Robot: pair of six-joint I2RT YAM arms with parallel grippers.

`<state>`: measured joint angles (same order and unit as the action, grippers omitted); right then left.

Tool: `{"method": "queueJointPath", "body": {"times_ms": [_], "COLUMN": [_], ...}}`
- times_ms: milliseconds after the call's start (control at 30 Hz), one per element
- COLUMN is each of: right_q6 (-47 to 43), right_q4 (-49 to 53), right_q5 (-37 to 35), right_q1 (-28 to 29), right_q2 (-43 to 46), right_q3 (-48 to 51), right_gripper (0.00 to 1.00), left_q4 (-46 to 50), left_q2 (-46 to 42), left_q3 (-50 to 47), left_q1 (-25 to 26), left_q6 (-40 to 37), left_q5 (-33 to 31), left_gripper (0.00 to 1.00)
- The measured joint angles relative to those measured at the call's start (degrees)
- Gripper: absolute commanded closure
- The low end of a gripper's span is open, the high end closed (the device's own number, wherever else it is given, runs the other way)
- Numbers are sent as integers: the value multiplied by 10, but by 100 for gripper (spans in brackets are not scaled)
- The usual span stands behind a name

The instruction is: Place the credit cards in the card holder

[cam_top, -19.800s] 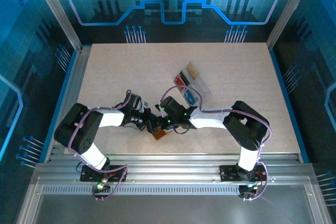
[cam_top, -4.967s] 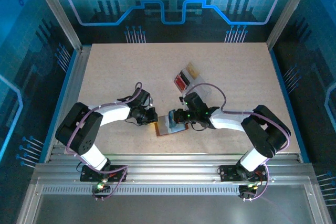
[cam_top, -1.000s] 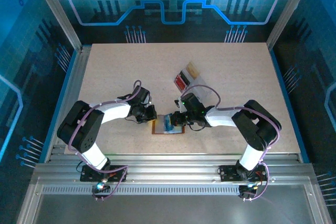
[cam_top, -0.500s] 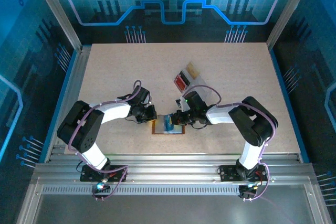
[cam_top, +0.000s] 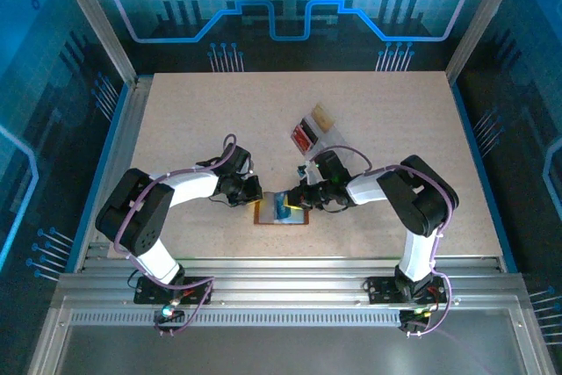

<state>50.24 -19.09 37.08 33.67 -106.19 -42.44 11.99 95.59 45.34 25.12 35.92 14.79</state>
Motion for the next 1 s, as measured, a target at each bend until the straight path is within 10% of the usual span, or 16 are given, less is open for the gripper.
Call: {"method": "queueJointPath", "body": {"times_ms": [500, 1000], "right_q6": [48, -38], "right_q4": [-80, 123], "right_q5": [52, -94], "right_q1": [-16, 34], "right_q2": [-25, 56], "right_q3": [19, -26], "right_gripper": [100, 100], "left_q4": [0, -17], "left_q2": [0, 5], "left_q3": [0, 0], "left_q1": [0, 1], "left_q6": [0, 1], "left_q5": [0, 6], "left_gripper": [91, 91]}}
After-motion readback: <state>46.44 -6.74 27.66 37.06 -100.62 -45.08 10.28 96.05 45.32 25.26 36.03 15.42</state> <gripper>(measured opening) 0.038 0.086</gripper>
